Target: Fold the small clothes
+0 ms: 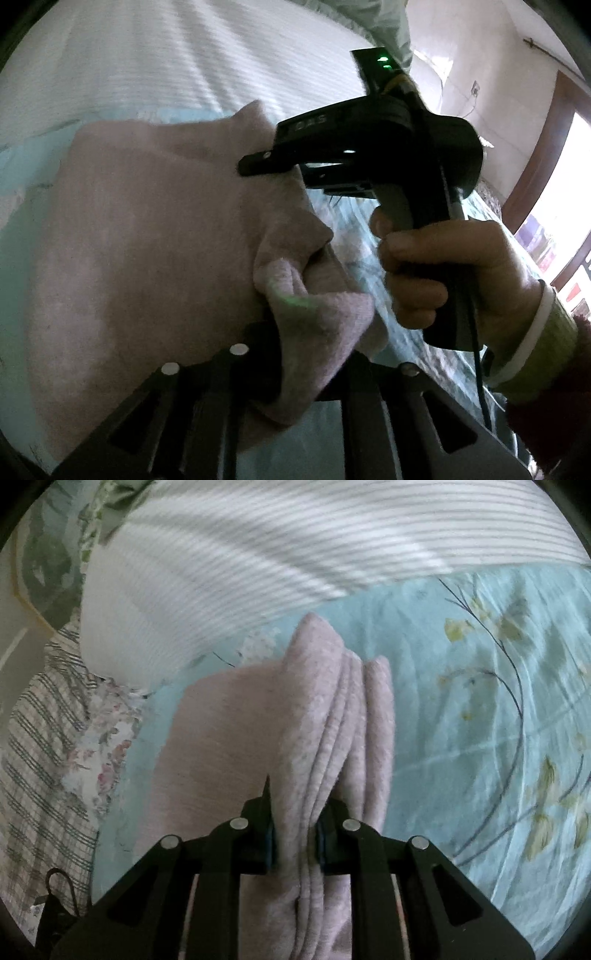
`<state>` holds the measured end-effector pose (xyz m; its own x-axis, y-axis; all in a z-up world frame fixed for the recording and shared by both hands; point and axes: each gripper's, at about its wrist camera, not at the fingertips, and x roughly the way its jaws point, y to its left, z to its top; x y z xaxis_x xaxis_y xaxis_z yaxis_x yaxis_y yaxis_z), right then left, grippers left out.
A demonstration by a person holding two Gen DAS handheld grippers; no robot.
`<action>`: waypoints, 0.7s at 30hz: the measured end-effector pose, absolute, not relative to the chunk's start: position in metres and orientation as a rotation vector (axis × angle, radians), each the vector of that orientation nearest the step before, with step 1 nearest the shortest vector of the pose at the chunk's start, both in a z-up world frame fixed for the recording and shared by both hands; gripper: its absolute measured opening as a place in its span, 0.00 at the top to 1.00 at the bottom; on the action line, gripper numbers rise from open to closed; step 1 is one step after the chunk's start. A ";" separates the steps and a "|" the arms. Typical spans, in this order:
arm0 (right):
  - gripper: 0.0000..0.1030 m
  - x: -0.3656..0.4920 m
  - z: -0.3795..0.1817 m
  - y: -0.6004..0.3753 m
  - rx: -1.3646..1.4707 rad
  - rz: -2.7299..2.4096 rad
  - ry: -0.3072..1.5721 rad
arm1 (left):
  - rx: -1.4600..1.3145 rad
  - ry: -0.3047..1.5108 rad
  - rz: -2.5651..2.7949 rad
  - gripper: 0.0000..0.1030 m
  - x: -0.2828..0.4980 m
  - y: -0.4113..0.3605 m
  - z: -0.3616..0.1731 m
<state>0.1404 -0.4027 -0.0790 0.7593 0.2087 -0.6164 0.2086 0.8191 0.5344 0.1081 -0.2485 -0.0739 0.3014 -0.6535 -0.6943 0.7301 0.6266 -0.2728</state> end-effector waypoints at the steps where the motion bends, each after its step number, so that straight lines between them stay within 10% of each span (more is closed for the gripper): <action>1: 0.78 0.138 -0.080 -0.402 0.627 -0.009 0.724 | 0.086 0.880 -0.934 0.79 0.107 -0.243 -0.072; 6: 0.74 0.111 -0.068 -0.398 0.607 -0.072 0.695 | 0.009 0.887 -0.989 0.36 0.104 -0.199 -0.051; 8: 0.54 0.099 -0.064 -0.398 0.617 -0.098 0.680 | -0.014 0.858 -0.977 0.20 0.103 -0.181 -0.040; 21: 0.32 0.076 -0.080 -0.389 0.721 -0.039 0.694 | -0.304 1.021 -0.813 0.17 0.210 -0.117 -0.054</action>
